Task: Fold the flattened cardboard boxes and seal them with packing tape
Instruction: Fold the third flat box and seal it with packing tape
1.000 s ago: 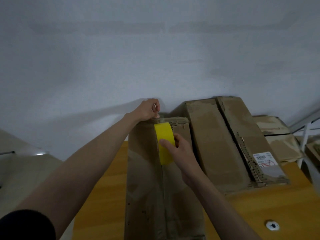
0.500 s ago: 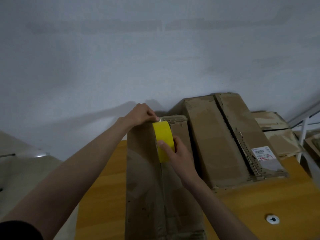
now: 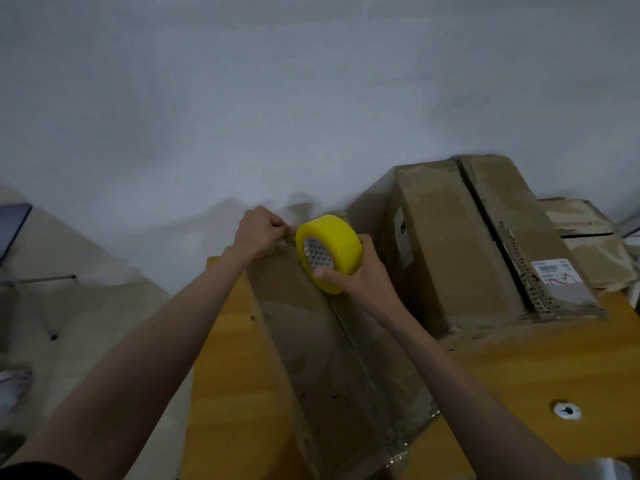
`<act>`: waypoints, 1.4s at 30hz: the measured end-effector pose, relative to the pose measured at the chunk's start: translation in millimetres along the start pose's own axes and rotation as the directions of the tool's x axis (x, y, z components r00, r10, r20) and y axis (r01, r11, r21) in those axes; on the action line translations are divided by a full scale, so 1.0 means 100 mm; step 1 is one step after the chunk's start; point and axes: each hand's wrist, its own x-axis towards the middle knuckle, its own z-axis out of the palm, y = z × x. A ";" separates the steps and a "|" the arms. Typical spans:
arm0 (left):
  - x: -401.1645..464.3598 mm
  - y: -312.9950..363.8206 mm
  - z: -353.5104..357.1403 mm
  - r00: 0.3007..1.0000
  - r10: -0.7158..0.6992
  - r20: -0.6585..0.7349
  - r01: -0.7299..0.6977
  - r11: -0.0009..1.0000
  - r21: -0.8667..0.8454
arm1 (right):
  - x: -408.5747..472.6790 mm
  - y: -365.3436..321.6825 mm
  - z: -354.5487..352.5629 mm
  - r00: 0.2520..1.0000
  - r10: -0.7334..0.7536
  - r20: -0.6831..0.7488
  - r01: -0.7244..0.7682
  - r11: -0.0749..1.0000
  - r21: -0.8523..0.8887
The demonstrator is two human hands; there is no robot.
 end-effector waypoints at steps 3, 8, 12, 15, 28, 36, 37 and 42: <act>-0.16 -0.20 -0.04 0.999 -0.031 -0.035 0.029 0.999 -0.037 | -0.09 0.04 0.21 0.991 -0.129 -0.021 0.124 0.980 -0.158; -0.39 -0.39 0.00 0.993 -0.046 -0.113 0.027 0.987 -0.160 | -0.39 0.10 0.49 0.975 -0.177 -0.135 0.152 0.973 -0.176; -0.46 -0.38 0.04 0.993 -0.036 -0.116 0.013 0.980 -0.198 | -0.53 0.00 0.48 0.976 -0.179 -0.127 0.147 0.962 -0.229; -0.49 -0.38 0.07 0.993 -0.015 -0.117 -0.010 0.977 -0.212 | -0.67 -0.05 0.37 0.980 -0.159 -0.122 0.120 0.954 -0.274; -0.63 -0.57 0.05 0.885 0.466 -0.006 -0.462 0.879 0.119 | -0.94 -0.08 0.36 0.984 -0.169 -0.061 0.123 0.881 -0.456; -0.72 -0.73 -0.05 0.740 0.589 0.326 -0.673 0.636 0.378 | -1.15 0.08 0.45 0.957 -0.226 -0.184 0.157 0.932 -0.326; -0.72 -0.76 -0.06 0.727 0.589 0.352 -0.686 0.617 0.386 | -1.20 0.15 0.47 0.954 -0.211 -0.211 0.144 0.946 -0.292; -0.70 -0.82 -0.06 0.723 0.562 0.401 -0.690 0.560 0.459 | -1.34 0.50 0.58 0.963 -0.127 -0.239 0.073 0.972 -0.223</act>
